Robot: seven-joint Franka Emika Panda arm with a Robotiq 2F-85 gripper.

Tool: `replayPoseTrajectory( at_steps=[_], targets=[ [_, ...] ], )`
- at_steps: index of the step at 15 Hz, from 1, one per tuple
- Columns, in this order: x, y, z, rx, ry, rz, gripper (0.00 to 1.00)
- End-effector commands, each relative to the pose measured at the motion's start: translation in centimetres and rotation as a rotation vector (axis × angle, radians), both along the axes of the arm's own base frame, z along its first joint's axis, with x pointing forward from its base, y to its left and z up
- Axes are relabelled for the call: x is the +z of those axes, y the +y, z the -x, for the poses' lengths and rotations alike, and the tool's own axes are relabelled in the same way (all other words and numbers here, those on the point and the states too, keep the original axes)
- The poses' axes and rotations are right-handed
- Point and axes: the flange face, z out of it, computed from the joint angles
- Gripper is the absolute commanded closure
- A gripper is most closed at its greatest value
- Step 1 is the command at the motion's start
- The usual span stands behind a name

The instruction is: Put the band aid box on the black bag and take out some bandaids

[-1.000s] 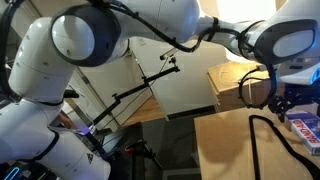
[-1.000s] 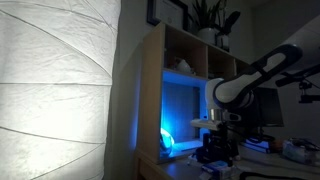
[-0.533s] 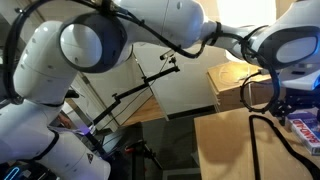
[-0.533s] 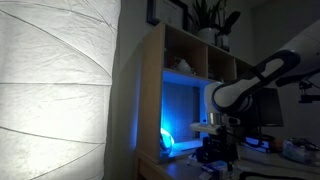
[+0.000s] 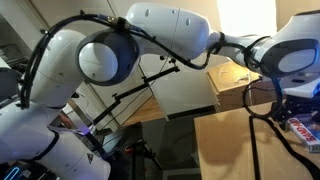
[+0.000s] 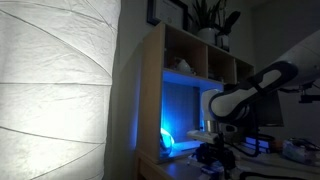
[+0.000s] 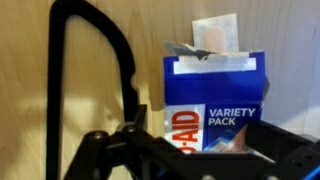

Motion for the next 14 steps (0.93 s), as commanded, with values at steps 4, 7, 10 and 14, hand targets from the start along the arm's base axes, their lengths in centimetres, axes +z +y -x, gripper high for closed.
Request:
replayPoseTrajectory(
  at_steps=[4,7,10,14],
  targets=[
    [3.3,-0.5,-1.4,-0.006,-0.049,0.002,0.0],
    [4.9,-0.8,-2.0,-0.013,-0.081,0.011,0.0],
    [5.0,-0.7,-2.2,-0.005,-0.083,0.014,0.0],
    [3.6,-0.3,-1.9,-0.008,-0.042,0.006,0.0]
  ],
)
